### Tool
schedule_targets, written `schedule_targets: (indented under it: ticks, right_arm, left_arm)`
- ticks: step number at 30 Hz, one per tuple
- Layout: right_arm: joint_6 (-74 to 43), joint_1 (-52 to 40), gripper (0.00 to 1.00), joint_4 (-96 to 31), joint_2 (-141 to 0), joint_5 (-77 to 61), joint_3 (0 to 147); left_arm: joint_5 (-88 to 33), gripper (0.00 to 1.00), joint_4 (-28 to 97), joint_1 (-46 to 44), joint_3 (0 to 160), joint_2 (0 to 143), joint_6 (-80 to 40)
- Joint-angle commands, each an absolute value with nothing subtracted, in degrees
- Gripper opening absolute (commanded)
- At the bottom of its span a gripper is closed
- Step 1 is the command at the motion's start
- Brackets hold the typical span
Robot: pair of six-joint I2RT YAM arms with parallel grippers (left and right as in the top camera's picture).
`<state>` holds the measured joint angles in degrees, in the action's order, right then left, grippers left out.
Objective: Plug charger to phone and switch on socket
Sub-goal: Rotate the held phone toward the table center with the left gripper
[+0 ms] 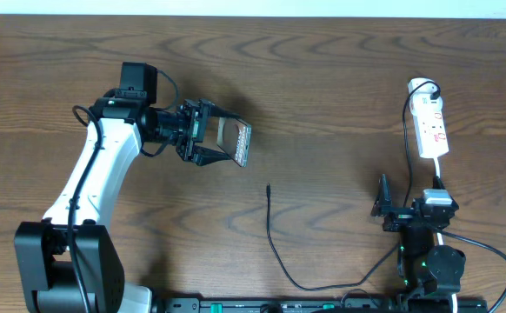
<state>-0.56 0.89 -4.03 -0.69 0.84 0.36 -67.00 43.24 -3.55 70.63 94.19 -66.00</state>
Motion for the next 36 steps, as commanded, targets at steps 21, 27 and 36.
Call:
schedule_targets:
  ticks: [21,27,36]
  right_arm:
    - [0.3,0.54,0.99,-4.29,-0.45,0.51,0.3]
    - [0.3,0.54,0.99,-4.29,-0.45,0.51,0.3]
    - [0.3,0.54,0.99,-4.29,-0.45,0.51,0.3]
  left_arm:
    - [-74.35,0.07,43.16,-3.55,71.22,92.47,-66.76]
    - [-74.35,0.07,43.16,-3.55,71.22,92.47,-66.76]
    - [-72.77,0.07,43.18,-3.55,71.22,92.47,-66.76]
